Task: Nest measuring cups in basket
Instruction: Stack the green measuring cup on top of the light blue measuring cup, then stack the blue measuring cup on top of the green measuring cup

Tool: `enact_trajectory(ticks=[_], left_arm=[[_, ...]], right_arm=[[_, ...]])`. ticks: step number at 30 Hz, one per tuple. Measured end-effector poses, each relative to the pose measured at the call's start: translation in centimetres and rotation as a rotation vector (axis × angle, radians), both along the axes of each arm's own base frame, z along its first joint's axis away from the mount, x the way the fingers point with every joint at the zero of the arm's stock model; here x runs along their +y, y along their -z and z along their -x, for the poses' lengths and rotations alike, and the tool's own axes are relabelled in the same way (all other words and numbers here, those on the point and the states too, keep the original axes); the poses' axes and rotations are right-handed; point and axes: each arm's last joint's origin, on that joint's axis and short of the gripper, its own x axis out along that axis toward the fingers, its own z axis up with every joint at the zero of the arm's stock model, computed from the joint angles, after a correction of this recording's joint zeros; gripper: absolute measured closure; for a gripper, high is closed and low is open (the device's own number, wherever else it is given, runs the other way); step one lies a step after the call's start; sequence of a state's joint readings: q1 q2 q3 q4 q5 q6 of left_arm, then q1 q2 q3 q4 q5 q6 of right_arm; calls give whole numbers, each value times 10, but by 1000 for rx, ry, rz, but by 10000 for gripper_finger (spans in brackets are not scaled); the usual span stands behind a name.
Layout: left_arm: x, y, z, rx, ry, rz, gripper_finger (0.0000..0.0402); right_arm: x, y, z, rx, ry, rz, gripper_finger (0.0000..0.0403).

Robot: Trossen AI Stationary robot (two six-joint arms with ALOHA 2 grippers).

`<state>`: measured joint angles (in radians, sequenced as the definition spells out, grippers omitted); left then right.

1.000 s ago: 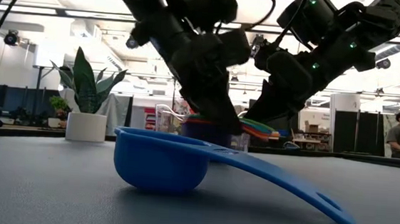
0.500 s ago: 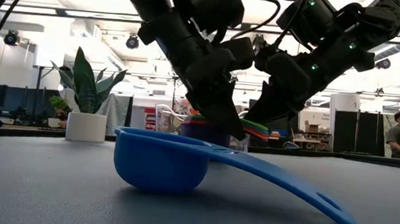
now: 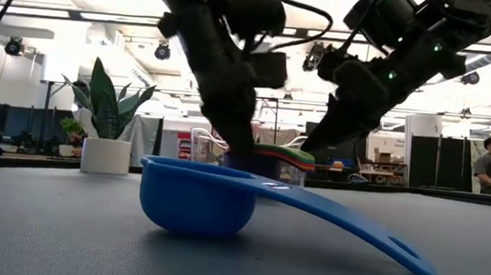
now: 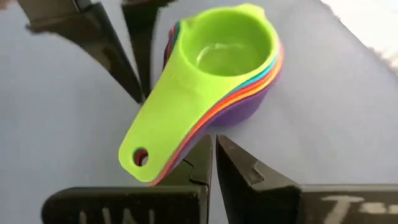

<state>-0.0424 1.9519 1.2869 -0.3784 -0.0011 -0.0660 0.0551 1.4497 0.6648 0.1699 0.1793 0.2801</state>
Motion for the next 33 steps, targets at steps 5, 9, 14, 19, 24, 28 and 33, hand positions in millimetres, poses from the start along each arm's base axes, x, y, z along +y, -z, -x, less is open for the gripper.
enact_trajectory(ticks=[5,9,14,19,24,28,33], left_arm=[[-5,-18,15,56,10,3,401],[-16,-29,24,46,12,18,402],[-44,-31,43,-9,83,40,402],[-73,-26,60,-220,205,144,402],[-91,-20,69,-231,231,252,401],[-103,-16,66,-241,255,269,383],[-106,-12,59,-230,240,283,325]], right_arm=[[-1,-9,9,-13,17,26,390],[-3,-15,21,-11,37,41,390],[-2,-19,37,-49,28,49,390],[-1,-24,53,-84,-5,79,390],[-2,-35,60,-152,-18,98,390],[-2,-43,65,-178,-37,126,390],[-2,-56,78,-214,-47,138,390]])
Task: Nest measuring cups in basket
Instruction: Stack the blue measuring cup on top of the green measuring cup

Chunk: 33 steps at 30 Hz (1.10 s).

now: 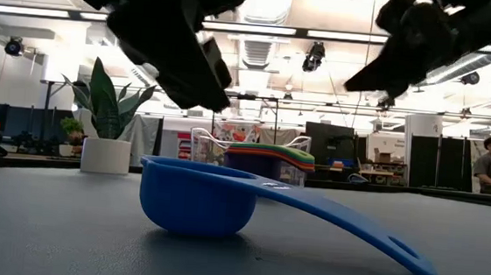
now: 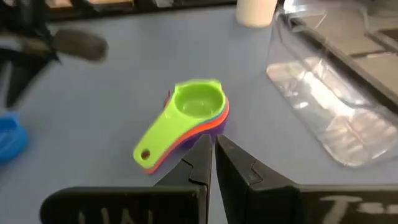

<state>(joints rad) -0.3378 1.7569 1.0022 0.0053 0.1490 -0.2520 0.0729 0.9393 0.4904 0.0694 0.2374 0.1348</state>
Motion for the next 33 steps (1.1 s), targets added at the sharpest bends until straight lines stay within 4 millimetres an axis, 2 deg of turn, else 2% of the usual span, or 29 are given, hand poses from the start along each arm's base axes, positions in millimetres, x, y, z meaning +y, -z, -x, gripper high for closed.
enact_trajectory(ticks=[7,14,23,26,29,33], left_arm=[[-2,4,-5,7,-8,0,247],[-2,6,-5,21,-15,-3,222],[-3,42,-9,123,-28,-27,222],[-3,46,-9,131,-28,-30,225],[-3,49,-9,145,-27,-35,249],[-3,49,-9,143,-18,-44,318]], right_arm=[[1,-15,25,-54,-37,18,390],[1,-14,36,-92,-34,18,390],[1,-11,36,-96,-33,18,390],[1,-11,36,-95,-33,18,390],[1,-11,35,-97,-34,19,390],[1,-11,35,-97,-33,19,390]])
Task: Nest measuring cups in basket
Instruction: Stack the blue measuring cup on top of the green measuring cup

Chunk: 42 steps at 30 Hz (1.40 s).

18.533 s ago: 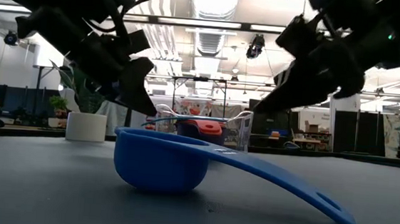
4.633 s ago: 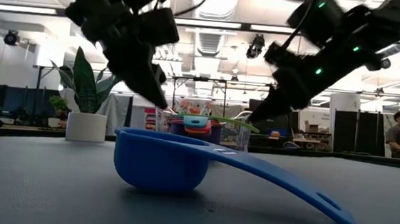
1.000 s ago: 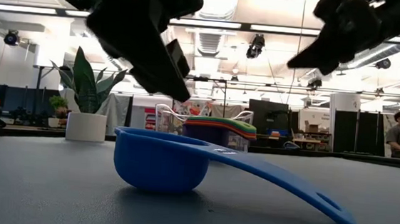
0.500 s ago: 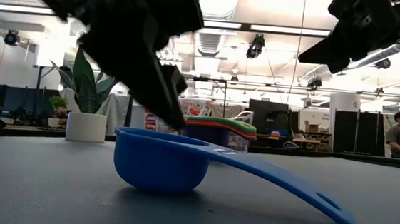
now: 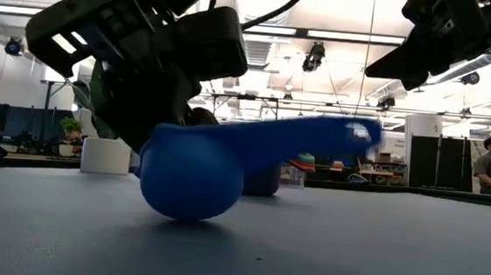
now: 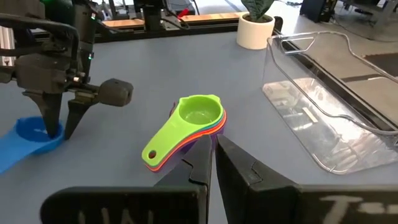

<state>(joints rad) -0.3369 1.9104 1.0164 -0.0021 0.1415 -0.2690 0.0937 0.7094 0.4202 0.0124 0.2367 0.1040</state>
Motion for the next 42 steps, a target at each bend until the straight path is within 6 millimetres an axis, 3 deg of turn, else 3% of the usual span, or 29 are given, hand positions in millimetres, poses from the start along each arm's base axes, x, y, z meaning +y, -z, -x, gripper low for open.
enact_trajectory(ticks=[4,9,16,30,38,42], left_arm=[[2,-3,0,-10,14,-6,390],[8,-20,-8,-16,24,-48,397],[26,-56,-20,77,92,-299,400],[113,-125,-47,33,158,-499,401],[179,-132,-44,22,137,-470,401],[199,-127,-40,36,105,-459,401]], right_arm=[[0,0,0,0,0,0,390],[0,0,0,1,0,0,390],[0,5,1,14,3,-5,390],[0,18,1,11,19,-47,390],[0,28,1,-9,22,-61,390],[0,30,2,-6,27,-74,390]])
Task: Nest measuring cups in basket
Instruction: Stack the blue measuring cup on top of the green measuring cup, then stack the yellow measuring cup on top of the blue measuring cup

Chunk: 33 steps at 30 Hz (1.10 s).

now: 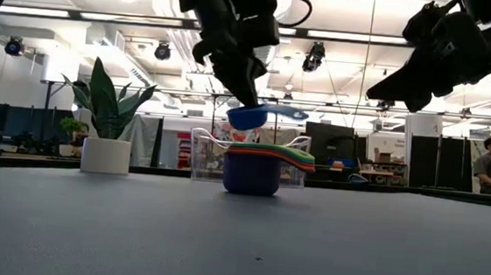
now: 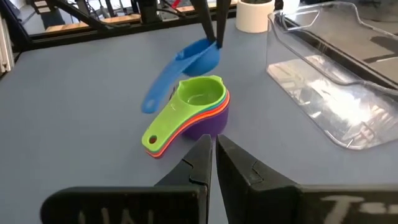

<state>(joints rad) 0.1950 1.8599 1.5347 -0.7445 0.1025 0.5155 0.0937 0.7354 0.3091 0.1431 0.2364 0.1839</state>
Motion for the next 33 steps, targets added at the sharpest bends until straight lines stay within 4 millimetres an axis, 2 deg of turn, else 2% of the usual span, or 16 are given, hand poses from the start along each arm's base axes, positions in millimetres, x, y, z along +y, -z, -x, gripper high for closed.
enact_trajectory(ticks=[4,12,21,24,33], left_arm=[[4,1,-2,-56,59,45,401],[4,3,-2,-58,88,54,401],[9,28,-11,-10,80,85,402],[10,30,-12,-4,68,91,401],[17,30,-11,-6,31,103,357]], right_arm=[[0,1,0,3,1,0,390],[0,1,0,2,0,0,390],[0,1,0,-1,3,-6,390],[0,1,0,-2,5,-12,390],[0,1,0,-3,6,-13,390]])
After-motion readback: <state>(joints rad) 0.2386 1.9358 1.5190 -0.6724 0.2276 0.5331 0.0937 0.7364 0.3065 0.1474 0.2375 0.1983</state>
